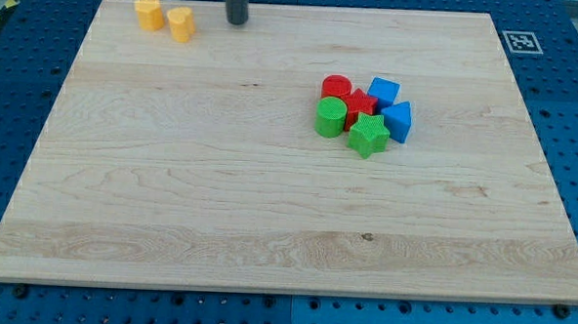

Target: Point at yellow hexagon

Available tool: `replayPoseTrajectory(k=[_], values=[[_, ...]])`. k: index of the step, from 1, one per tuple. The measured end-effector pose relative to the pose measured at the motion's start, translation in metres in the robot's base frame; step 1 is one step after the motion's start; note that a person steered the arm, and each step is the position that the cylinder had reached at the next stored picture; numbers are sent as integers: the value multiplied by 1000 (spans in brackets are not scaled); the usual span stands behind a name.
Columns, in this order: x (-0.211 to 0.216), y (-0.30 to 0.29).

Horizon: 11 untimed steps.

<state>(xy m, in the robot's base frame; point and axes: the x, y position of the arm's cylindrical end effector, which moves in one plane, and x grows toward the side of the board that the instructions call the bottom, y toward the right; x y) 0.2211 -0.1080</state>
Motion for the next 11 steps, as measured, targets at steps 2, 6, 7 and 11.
replayPoseTrajectory(k=[2,6,7,11], values=[[-15,-9],[-30,-78],[-29,-95],[11,-134]])
